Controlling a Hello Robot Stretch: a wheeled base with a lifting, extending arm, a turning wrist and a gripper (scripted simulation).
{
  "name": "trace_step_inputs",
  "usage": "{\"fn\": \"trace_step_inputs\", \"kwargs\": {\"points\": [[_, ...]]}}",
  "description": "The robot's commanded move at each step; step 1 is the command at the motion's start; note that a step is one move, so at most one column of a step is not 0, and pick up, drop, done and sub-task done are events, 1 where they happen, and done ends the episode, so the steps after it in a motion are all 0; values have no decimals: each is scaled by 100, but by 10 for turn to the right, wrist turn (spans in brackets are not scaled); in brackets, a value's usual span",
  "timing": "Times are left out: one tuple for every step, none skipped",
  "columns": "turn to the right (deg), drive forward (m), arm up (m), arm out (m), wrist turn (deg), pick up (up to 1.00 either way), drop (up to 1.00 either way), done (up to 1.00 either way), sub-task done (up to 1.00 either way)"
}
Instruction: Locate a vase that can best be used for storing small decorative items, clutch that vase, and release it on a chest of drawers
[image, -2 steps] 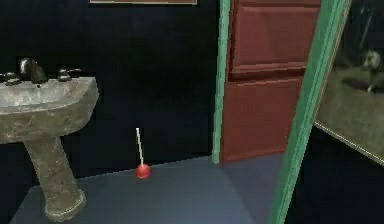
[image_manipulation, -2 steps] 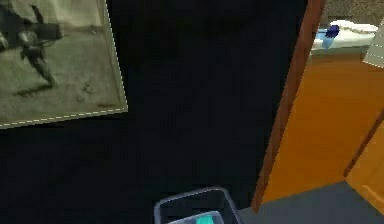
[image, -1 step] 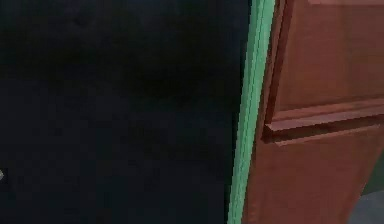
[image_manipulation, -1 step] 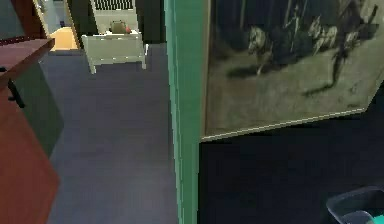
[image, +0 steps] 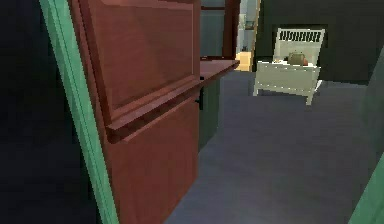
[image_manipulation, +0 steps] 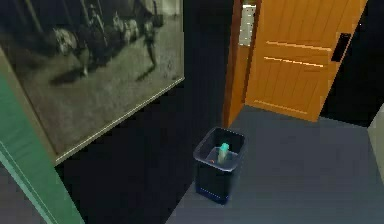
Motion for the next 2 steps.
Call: {"fn": "trace_step_inputs", "kwargs": {"points": [[240,0,0,0,0,0,0,0,0],[30,0,0,0,0,0,0,0,0]]}}
